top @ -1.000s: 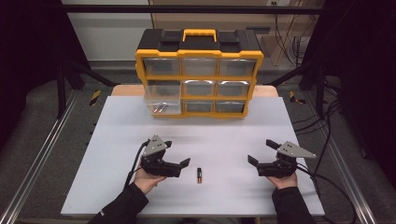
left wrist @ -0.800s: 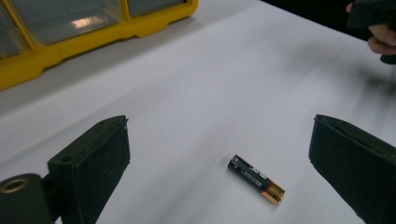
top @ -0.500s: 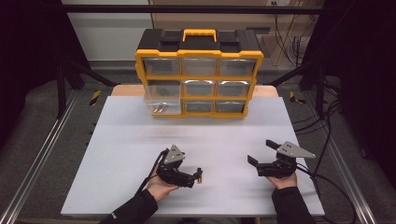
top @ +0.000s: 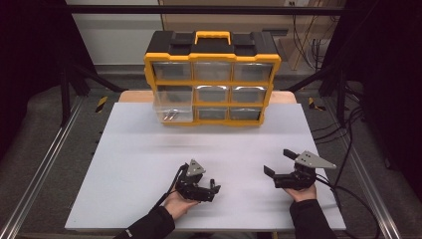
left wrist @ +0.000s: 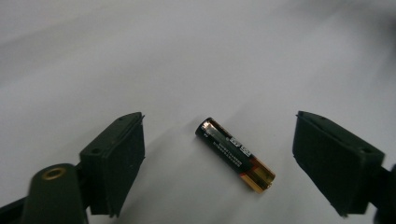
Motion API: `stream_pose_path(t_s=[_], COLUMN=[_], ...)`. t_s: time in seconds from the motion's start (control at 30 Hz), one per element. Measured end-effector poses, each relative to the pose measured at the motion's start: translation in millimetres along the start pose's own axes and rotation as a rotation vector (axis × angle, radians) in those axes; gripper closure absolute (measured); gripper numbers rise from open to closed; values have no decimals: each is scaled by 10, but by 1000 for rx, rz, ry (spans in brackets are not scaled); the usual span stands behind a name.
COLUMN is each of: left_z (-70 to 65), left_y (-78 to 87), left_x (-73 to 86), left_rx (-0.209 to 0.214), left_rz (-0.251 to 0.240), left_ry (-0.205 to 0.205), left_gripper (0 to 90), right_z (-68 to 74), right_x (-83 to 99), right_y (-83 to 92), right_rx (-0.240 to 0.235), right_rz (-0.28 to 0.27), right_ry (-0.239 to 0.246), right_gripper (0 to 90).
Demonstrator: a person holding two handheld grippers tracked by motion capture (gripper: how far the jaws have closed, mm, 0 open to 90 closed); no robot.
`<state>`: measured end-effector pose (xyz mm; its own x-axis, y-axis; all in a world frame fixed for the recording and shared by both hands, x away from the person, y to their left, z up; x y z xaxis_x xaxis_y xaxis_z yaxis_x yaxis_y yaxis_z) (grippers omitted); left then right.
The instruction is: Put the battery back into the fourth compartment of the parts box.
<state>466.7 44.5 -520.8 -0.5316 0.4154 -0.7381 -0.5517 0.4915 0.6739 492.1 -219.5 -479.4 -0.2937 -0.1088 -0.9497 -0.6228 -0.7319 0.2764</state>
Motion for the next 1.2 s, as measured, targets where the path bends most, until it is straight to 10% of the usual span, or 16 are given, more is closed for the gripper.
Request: stream_pose_path(t_s=[0.5,1.2], left_z=[-106,-80], left_y=[-43,-34], left_x=[61,52], left_rx=[-30,-83], left_rz=[43,104], left_ry=[1,-18], left_gripper=[544,756], right_z=[-4,-3], right_x=[-3,-5], right_y=[2,1], right_rx=[2,2], right_rz=[-1,-3], right_ry=[1,0], right_gripper=[2,2])
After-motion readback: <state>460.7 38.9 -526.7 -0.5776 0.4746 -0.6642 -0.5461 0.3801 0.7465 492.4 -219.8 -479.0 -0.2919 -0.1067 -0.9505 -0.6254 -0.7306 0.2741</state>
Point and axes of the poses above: each handheld gripper's, and its own axes: y roughly backward along the jaws, x roughly out of its underside, z roughly to its left, the point moved 7 cm from there along -y, roughly forward along the jaws, and after that the axes turned 9 degrees about -x, right-handed, at the moved point
